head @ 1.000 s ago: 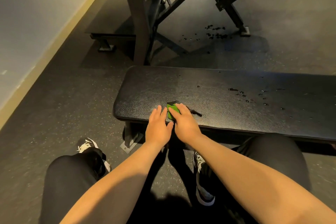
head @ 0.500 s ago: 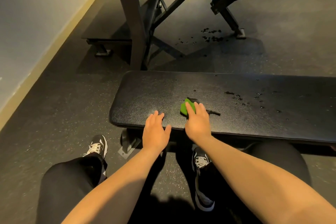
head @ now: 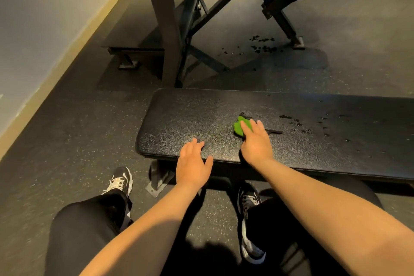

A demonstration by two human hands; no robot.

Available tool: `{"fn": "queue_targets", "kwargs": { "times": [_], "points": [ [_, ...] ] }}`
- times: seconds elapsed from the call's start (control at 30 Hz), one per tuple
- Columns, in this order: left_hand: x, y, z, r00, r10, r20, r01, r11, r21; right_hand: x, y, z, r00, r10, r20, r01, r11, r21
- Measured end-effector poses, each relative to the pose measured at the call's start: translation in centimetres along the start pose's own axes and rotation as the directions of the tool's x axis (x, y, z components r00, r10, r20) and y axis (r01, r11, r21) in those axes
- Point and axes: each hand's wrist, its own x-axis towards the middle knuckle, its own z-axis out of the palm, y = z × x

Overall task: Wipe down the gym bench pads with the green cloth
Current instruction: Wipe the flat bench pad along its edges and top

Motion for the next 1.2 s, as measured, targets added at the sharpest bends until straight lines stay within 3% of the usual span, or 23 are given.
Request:
{"fn": "queue_targets", "kwargs": {
  "times": [0.1,0.2,0.3,0.43,0.63,0.8,0.9,0.97,1.03,1.1,1.2],
  "points": [
    [0.0,0.1,0.1,1.0,0.005,-0.013,-0.004,1.0,0.018,0.0,-1.1,0.6,0.997,0.07,-0.045,-0.072,0.997,-0.042],
    [0.3,0.4,0.0,0.999,0.005,-0.043,-0.003,1.0,0.027,-0.7,-3.3,1.7,0.987,-0.142,-0.069,0.146,0.987,0.068],
    [0.6,0.5,-0.2,0.993,0.031,-0.111,-0.025,0.998,0.054,-1.2,-4.9,2.7,0.916,-0.396,0.064,0.386,0.914,0.122],
    [2.1,1.0,-0.8,0.994,-0.033,-0.102,0.043,0.994,0.097,0.5,-3.4,3.4,0.889,-0.447,0.099,0.439,0.894,0.091],
    [5.4,1.5,-0.4,0.983,-0.122,0.139,0.098,0.981,0.17,3.8,-0.5,2.0,0.976,-0.216,-0.027,0.217,0.975,0.045],
    [5.1,0.4,0.3,0.989,-0.069,0.133,0.045,0.984,0.171,6.5,1.5,0.3,0.982,0.135,-0.134,-0.129,0.99,0.055],
    [5.2,0.6,0.6,0.989,-0.072,0.128,0.047,0.982,0.185,6.7,-0.1,0.7,0.97,0.198,-0.138,-0.192,0.98,0.054],
    [5.0,0.6,0.6,0.99,-0.071,0.124,0.047,0.981,0.189,6.4,-1.4,1.4,0.987,0.119,-0.109,-0.115,0.993,0.041],
    [5.0,0.5,0.6,0.99,-0.075,0.117,0.05,0.978,0.201,6.0,-2.5,2.1,0.996,-0.077,-0.044,0.079,0.996,0.04],
    [4.9,0.5,0.6,0.991,-0.075,0.111,0.051,0.976,0.211,5.2,-3.4,2.7,0.96,-0.277,0.036,0.276,0.96,0.041],
    [5.0,0.4,0.5,0.99,-0.071,0.118,0.046,0.978,0.201,4.2,-3.7,3.0,0.912,-0.398,0.101,0.393,0.917,0.069]
  ]
}}
